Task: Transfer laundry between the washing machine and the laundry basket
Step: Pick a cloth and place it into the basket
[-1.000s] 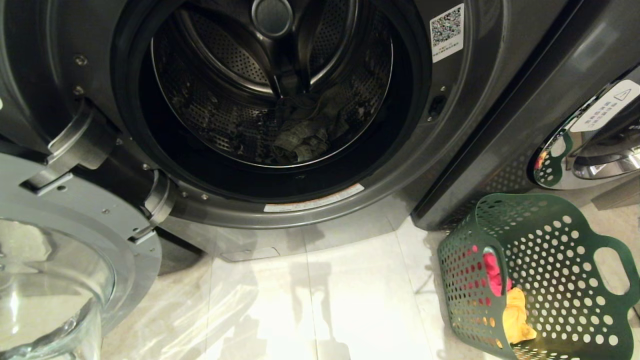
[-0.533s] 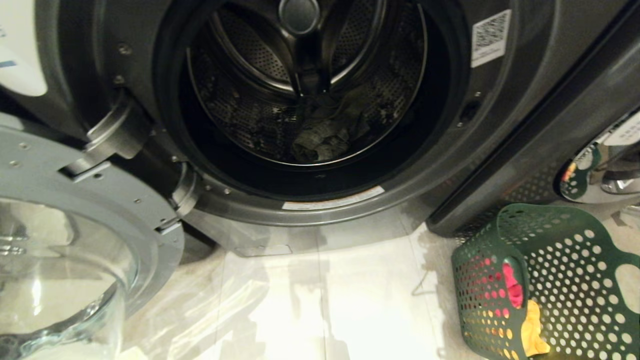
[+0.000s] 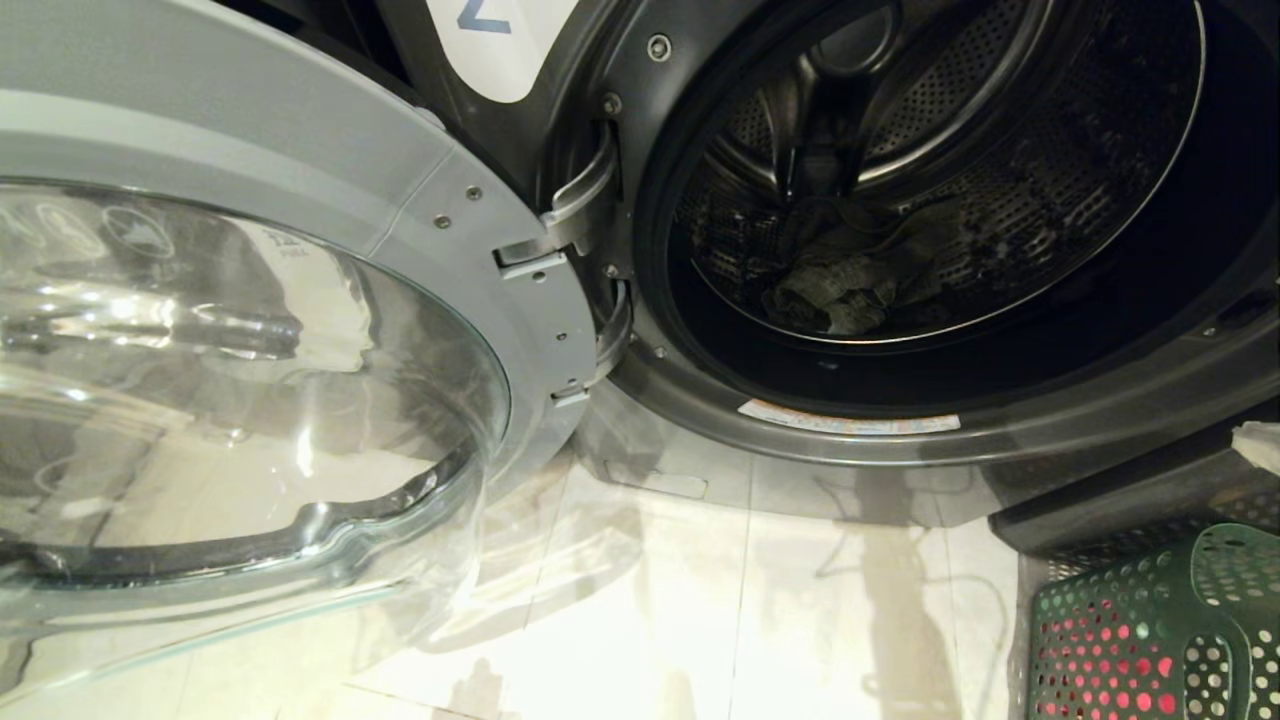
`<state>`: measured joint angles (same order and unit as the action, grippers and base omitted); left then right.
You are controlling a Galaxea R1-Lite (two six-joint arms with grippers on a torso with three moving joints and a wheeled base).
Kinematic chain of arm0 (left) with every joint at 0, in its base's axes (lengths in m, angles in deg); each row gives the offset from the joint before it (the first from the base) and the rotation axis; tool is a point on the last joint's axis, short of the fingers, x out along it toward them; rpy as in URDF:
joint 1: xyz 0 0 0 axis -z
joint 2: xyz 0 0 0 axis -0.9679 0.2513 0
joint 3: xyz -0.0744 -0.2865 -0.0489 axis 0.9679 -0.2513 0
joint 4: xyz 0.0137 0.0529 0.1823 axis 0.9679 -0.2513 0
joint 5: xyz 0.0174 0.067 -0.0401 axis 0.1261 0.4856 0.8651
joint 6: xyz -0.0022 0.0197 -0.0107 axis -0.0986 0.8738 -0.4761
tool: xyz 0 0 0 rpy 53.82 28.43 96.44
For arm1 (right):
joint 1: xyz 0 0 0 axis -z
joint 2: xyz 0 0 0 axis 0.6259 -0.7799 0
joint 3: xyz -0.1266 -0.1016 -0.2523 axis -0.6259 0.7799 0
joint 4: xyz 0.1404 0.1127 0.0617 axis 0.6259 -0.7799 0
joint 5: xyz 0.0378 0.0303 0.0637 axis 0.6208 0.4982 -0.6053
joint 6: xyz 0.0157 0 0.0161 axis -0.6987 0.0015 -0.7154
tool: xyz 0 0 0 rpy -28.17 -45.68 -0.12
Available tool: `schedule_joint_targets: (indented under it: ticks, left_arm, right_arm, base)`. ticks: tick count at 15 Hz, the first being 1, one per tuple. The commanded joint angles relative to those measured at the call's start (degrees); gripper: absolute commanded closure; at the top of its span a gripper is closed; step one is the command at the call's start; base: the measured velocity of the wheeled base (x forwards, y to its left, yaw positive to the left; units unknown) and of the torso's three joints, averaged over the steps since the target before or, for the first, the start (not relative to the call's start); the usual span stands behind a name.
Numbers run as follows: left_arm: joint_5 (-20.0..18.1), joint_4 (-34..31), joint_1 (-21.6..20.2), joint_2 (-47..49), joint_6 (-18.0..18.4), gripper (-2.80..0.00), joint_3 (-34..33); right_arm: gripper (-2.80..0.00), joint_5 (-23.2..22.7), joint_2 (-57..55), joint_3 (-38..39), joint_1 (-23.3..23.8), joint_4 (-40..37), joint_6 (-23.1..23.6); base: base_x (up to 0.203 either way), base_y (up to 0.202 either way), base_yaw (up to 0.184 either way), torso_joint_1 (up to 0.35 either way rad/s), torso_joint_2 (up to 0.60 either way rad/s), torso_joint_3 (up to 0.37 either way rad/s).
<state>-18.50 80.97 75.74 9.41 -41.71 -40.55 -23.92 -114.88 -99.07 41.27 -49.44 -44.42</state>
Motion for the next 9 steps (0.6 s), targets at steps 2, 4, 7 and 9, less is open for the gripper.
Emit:
schedule_joint_targets:
  ticks: [2,4,7,9]
  left_arm:
    - [-0.04,0.04,-0.03,-0.02,0.09,0.00,-0.35]
    - [-0.04,0.00,-0.03,-0.02,0.09,0.00,-0.35]
    - [-0.04,-0.05,-0.03,-0.02,0.09,0.00,-0.35]
    - [-0.04,-0.05,-0.03,-0.02,0.09,0.00,-0.35]
  right_arm:
    - [0.00,0.02,0.16,1.30,-0.56,0.58,0.07]
    - [0.00,-0.03,0.16,2.19,-1.80,1.35,0.17]
    - [0.00,-1.10,0.07,3.19,-2.26,1.37,1.95]
    - [0.00,-3.90,0.07,3.59,-2.26,1.37,2.76]
  base:
    - [0.000,0.000,0.000,0.000,0.00,0.000]
    - [0.000,0.000,0.000,0.000,0.00,0.000]
    - [0.000,0.000,0.000,0.000,0.00,0.000]
    - [0.000,0.000,0.000,0.000,0.00,0.000]
